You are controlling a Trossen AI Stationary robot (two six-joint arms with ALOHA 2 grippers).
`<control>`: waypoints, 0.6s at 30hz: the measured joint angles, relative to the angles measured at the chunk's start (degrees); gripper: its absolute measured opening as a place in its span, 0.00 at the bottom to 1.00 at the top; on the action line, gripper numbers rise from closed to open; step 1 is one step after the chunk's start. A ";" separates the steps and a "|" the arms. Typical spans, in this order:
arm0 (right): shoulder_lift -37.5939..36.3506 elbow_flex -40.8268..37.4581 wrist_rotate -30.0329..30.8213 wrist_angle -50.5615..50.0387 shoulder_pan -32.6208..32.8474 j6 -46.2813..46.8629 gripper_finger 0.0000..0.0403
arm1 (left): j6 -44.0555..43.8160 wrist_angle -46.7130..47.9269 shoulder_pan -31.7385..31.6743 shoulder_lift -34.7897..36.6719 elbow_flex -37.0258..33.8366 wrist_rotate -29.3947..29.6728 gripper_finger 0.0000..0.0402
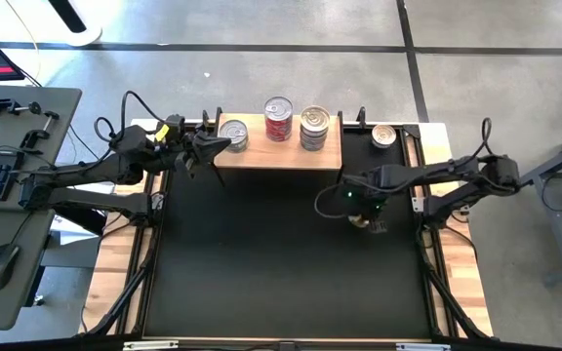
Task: Stack canned seafood by type on shelf
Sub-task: Put the green tuna can on the shelf
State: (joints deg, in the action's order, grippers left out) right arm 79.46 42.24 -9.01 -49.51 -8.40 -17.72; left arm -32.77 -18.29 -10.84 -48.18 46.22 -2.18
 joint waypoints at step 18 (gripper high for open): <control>11.46 0.27 -2.28 40.50 20.54 15.92 0.00 | 1.90 39.34 29.97 -14.87 -0.06 13.98 0.00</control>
State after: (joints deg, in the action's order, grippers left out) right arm 90.92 42.51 -11.28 -9.01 12.14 -1.80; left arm -30.88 21.05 19.13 -63.05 46.16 11.80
